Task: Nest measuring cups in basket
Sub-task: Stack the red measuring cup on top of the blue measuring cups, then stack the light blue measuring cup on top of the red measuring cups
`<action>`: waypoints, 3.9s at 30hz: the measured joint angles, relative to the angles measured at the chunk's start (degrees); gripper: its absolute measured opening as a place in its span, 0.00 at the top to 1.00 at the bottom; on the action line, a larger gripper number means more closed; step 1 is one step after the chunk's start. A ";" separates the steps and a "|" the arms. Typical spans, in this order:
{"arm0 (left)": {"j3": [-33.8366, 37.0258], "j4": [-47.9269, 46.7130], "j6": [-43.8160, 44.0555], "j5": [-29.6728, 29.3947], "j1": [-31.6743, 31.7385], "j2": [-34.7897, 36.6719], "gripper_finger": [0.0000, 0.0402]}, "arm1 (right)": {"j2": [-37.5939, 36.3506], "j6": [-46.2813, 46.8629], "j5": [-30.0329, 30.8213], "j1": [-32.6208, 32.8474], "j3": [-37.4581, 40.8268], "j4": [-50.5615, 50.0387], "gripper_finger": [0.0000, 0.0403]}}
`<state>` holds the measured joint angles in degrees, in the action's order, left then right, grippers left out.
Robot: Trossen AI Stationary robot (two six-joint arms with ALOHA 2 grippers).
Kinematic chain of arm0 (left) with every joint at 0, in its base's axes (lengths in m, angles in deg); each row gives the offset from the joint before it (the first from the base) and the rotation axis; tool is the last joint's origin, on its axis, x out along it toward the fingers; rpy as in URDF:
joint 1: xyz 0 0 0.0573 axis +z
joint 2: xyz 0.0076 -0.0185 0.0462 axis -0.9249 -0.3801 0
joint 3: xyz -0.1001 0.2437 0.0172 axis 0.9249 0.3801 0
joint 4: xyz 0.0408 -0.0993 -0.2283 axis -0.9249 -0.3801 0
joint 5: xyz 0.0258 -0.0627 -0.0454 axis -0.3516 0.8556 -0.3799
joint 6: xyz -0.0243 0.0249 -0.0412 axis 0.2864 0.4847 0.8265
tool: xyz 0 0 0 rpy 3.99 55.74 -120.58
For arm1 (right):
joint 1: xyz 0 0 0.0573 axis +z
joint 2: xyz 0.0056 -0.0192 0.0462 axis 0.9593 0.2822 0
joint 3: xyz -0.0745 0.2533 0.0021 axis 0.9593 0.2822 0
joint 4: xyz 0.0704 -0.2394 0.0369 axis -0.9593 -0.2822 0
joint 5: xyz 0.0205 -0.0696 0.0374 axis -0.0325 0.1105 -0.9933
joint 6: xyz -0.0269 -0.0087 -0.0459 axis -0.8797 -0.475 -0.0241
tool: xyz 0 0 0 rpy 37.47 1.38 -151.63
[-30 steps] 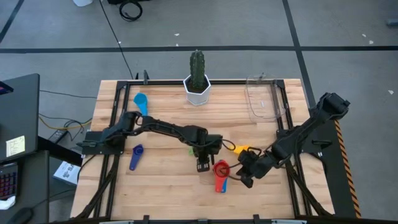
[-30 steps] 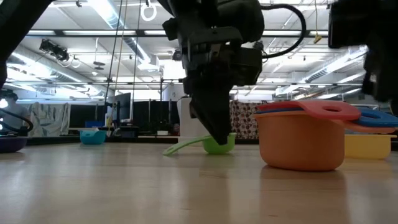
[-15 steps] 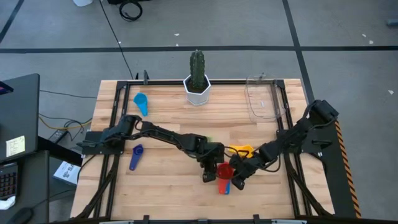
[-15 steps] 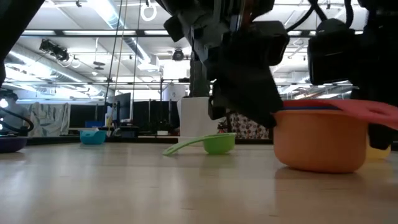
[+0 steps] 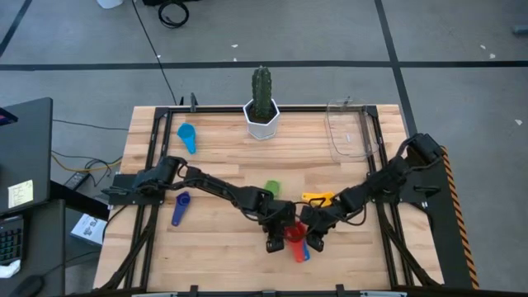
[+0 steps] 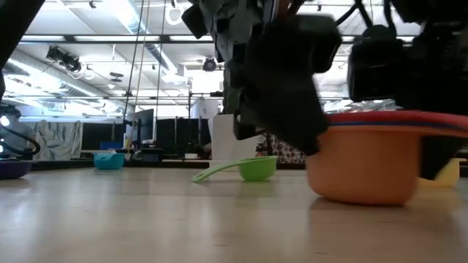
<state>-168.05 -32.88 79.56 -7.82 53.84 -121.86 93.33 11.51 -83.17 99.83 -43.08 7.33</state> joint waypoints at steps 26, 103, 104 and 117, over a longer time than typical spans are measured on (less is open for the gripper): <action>-0.16 -18.80 2.00 -8.61 1.44 3.30 0.73 | -8.44 -12.01 3.34 -6.98 -0.14 -3.61 1.00; -0.23 -29.54 11.76 -26.32 2.47 26.13 0.73 | -31.32 -25.02 20.98 -0.66 -27.67 -67.50 1.00; -0.25 -29.16 11.75 -26.41 2.47 26.26 0.73 | -31.30 -25.04 20.78 -0.68 -27.67 -68.25 1.00; -0.23 -30.22 11.62 -26.60 2.36 26.71 0.73 | -31.08 -25.68 18.38 -0.29 -27.63 -68.41 0.99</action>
<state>-168.28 -63.10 91.18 -34.41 56.20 -95.15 62.24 -14.16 -64.80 99.54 -70.71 -61.08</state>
